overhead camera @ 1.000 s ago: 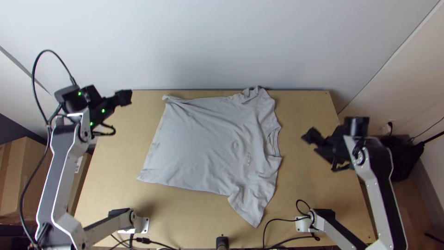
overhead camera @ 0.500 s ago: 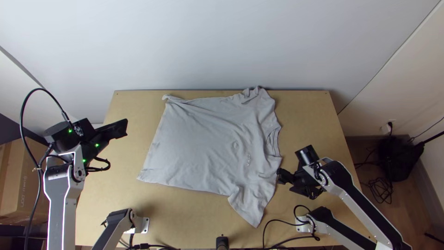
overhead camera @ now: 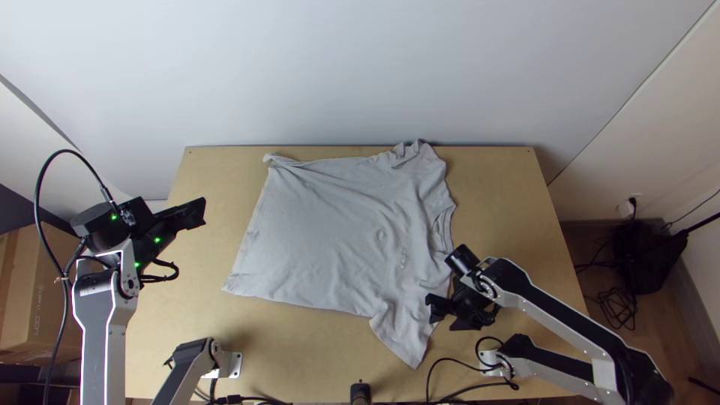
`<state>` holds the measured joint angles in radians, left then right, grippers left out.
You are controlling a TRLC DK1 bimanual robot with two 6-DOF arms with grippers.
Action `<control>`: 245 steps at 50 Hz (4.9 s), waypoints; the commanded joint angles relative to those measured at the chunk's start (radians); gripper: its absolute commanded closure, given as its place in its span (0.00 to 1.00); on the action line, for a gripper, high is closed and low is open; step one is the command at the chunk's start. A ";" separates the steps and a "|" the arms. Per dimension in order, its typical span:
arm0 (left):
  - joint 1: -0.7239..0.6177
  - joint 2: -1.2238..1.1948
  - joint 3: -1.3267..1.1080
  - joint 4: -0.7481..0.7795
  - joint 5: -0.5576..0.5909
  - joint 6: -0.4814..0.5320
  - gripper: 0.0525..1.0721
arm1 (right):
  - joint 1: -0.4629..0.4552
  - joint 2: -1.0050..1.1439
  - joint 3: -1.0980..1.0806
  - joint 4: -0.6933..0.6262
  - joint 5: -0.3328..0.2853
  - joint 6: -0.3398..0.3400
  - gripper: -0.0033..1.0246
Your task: Fold the t-shirt
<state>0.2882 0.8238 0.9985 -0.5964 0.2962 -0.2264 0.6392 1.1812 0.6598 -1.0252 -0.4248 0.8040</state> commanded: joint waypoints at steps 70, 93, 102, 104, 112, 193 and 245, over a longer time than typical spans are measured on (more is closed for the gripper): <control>0.108 0.405 -0.176 -0.457 -0.057 1.170 0.11 | 0.050 0.143 0.008 0.234 0.086 -0.104 0.97; 0.089 0.474 -0.181 -0.480 -0.057 1.234 0.26 | 0.004 0.081 0.004 0.234 0.098 -0.101 0.97; 0.072 0.505 -0.216 -0.433 -0.058 1.236 0.29 | -0.018 0.057 0.009 0.234 0.100 -0.103 0.97; 0.065 0.505 -0.232 -0.425 -0.065 1.234 0.37 | -0.030 0.049 0.012 0.235 0.098 -0.103 0.97; 0.031 0.498 -0.294 -0.368 -0.062 1.223 0.68 | -0.072 0.018 0.027 0.235 0.098 -0.109 0.97; -0.235 0.465 0.805 0.047 -0.308 0.048 0.98 | -0.538 0.228 1.173 0.519 0.247 -0.384 0.97; -0.224 -0.094 0.890 0.033 -0.374 0.044 0.98 | -0.432 -0.259 1.385 0.517 0.208 -0.394 0.98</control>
<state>0.0563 0.7181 1.9041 -0.5549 -0.0494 -0.1619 0.2028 0.9127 2.0537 -0.5129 -0.2272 0.4133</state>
